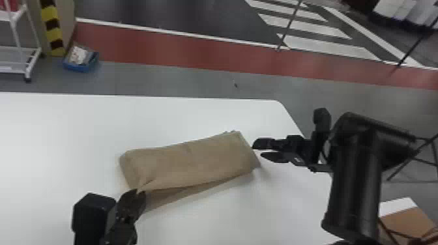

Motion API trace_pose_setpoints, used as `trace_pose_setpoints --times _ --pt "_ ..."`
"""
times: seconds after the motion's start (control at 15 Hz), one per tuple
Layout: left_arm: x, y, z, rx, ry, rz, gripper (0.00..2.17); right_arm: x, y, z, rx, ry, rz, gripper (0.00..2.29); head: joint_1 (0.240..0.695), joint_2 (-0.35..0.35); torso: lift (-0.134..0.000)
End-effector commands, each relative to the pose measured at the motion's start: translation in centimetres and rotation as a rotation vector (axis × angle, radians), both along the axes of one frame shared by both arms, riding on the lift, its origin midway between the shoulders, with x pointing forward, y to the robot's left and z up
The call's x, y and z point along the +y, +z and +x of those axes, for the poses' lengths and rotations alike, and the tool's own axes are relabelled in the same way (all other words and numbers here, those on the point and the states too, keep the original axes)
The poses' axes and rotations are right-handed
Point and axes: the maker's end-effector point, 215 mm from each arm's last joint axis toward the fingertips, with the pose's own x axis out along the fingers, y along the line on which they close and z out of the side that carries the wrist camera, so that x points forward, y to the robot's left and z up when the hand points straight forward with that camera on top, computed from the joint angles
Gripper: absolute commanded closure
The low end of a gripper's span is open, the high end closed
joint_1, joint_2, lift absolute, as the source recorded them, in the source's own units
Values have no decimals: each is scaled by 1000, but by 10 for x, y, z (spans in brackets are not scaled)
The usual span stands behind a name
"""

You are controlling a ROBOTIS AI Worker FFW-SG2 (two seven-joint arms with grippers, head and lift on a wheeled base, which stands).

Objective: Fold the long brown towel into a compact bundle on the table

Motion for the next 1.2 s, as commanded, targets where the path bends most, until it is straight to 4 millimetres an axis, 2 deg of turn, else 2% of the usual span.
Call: trace_pose_setpoints --times 0.0,0.07,0.13,0.2,0.27,0.47,0.8,1.13 --pt "-1 2 -1 -4 1 -6 1433 0 -9 -3 40 4 -18 269 695 -350 -125" --pt "-2 3 -2 -4 -5 -9 1426 3 -14 -4 53 9 -16 269 695 -350 -125" --pt "-5 3 -3 -3 -12 -12 1042 9 -16 -4 56 15 -6 269 695 -350 -125" --pt "-6 3 -4 -2 -14 -13 444 16 -16 -2 55 29 -4 269 695 -350 -125" --pt "-7 2 -4 1 -14 -12 46 23 -14 1 51 42 -4 269 695 -350 -125" --pt "-9 2 -6 3 -20 -15 29 37 -7 13 47 76 -27 272 695 -350 -125" --pt "-18 0 -11 22 -69 -33 22 37 -10 23 73 115 -116 272 695 -350 -125" --pt "-16 4 -7 17 -66 -34 26 39 -6 27 61 119 -105 275 695 -350 -125"
